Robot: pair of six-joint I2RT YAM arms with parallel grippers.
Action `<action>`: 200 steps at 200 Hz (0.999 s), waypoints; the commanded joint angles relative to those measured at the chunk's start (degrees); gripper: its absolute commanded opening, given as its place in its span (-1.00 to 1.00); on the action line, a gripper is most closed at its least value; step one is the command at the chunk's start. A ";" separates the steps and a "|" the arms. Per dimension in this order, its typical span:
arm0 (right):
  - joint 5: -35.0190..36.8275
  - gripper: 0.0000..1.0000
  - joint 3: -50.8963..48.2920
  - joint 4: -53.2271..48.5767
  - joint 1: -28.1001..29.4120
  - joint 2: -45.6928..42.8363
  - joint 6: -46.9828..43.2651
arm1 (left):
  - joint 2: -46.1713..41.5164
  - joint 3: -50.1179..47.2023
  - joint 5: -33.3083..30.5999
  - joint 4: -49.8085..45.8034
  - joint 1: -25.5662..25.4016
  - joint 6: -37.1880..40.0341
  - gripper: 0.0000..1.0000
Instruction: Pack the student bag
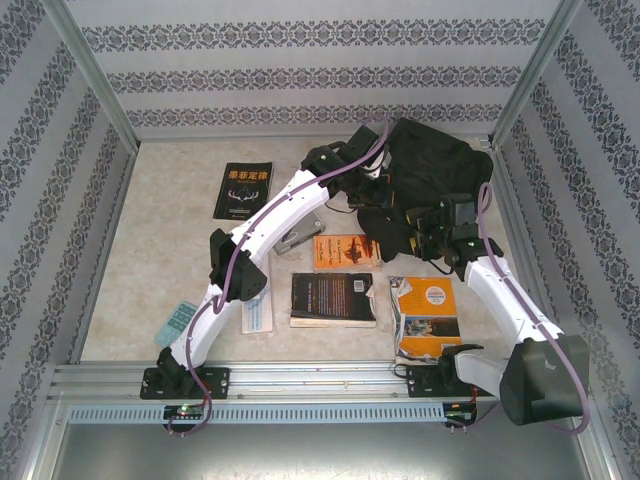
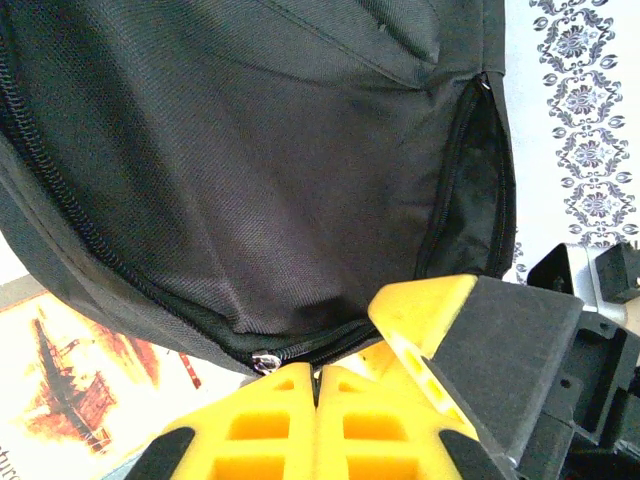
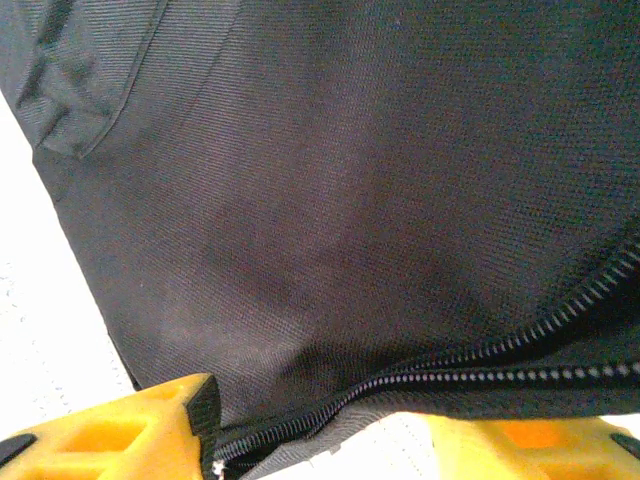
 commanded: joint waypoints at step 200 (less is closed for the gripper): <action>2.49 -1.00 -0.27 -6.21 2.63 3.45 -14.31 | 6.59 5.91 -3.52 7.20 10.50 1.94 -1.00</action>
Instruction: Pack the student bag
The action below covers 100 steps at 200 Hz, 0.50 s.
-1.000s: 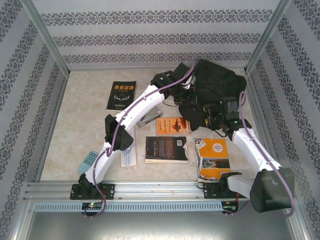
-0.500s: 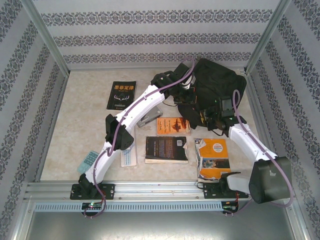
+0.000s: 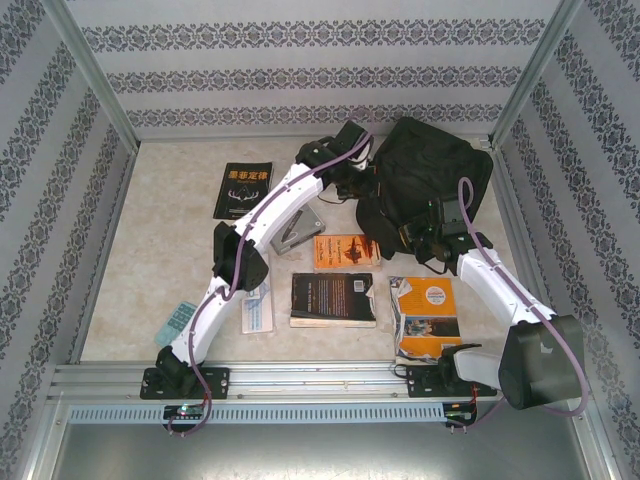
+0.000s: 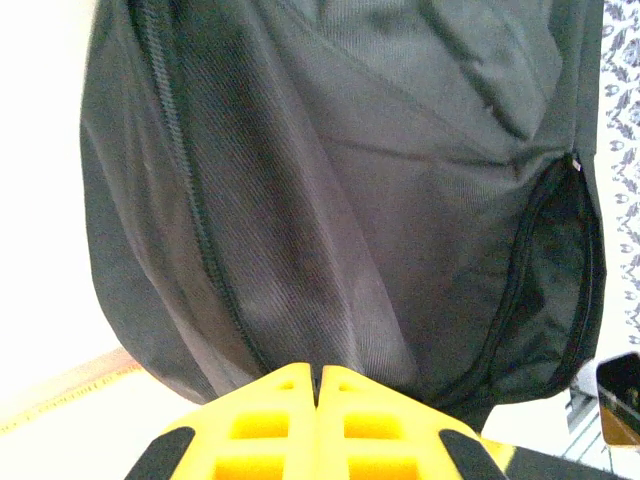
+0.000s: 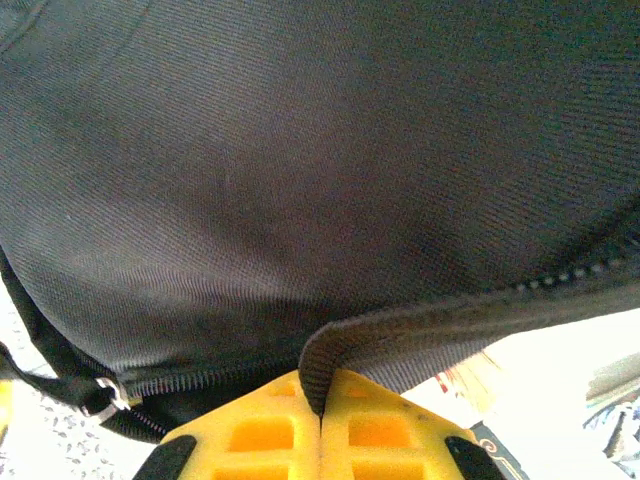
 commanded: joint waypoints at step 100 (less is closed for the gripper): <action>-0.74 -1.00 2.31 -6.32 -0.70 1.21 -16.87 | 6.48 6.12 -1.73 14.29 8.79 -1.01 -1.00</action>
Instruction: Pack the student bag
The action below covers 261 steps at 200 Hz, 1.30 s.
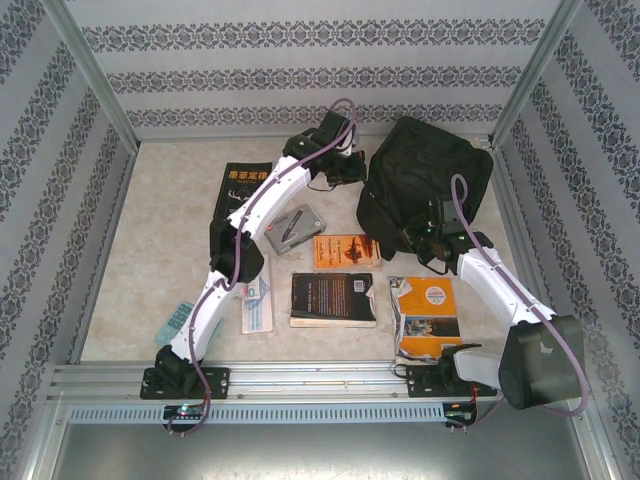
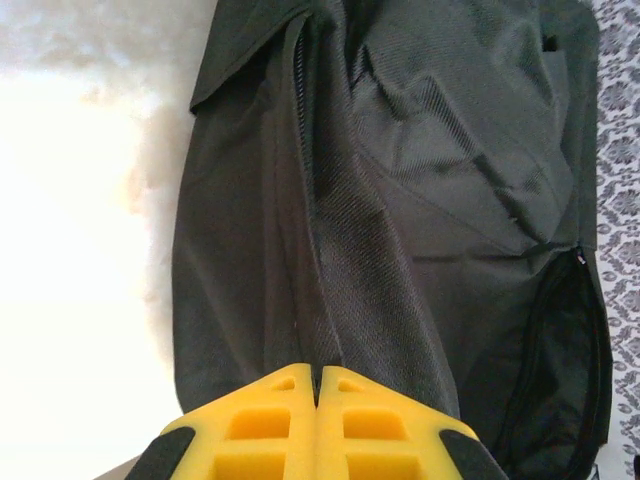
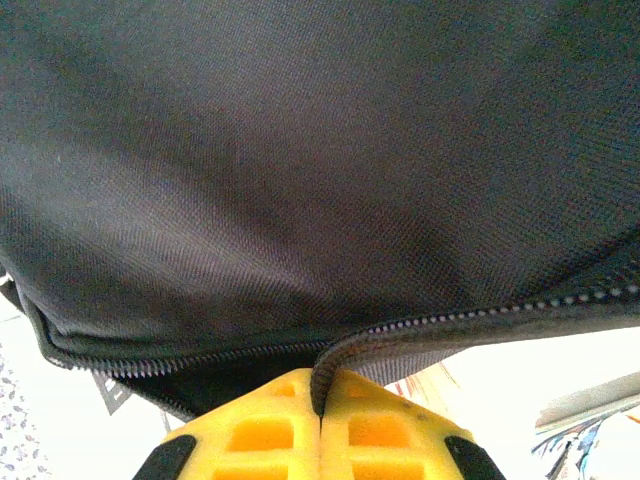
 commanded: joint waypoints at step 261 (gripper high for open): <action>-12.85 -1.00 20.95 -10.67 10.94 2.83 -28.75 | -15.97 2.43 -8.11 -11.65 5.56 3.22 -1.00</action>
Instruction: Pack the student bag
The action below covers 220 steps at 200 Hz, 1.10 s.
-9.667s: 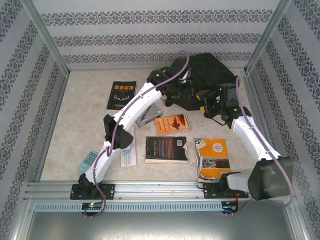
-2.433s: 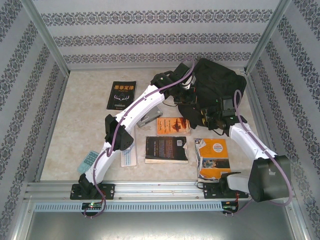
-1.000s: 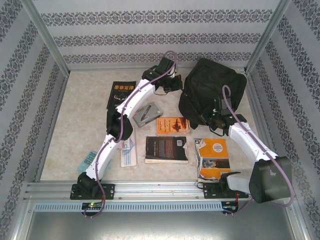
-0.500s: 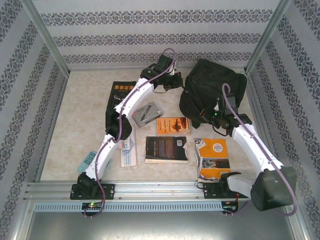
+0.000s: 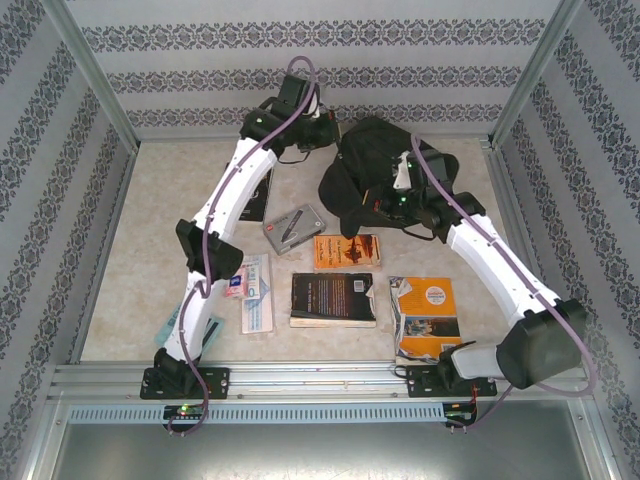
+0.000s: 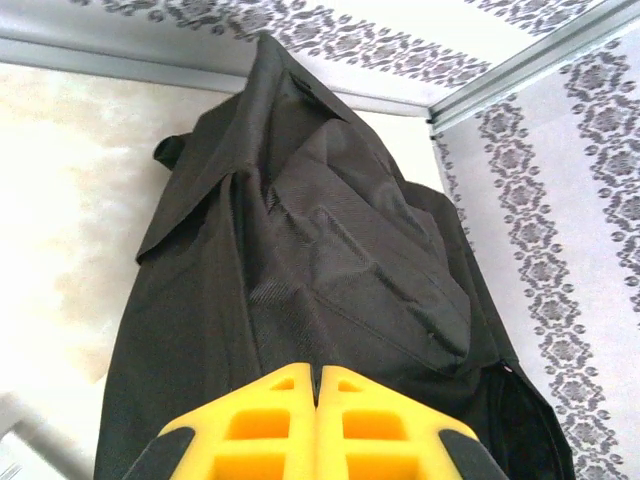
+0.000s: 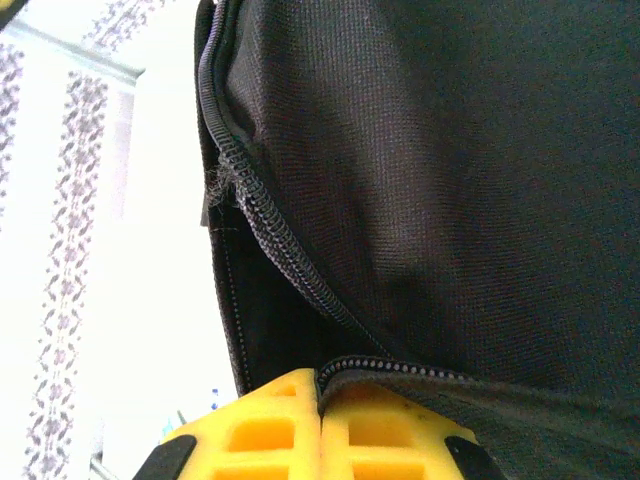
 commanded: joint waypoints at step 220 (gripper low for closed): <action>19.12 0.03 -23.48 -0.42 13.16 -22.59 59.60 | -31.75 -65.51 5.81 30.66 -12.30 -10.69 -1.00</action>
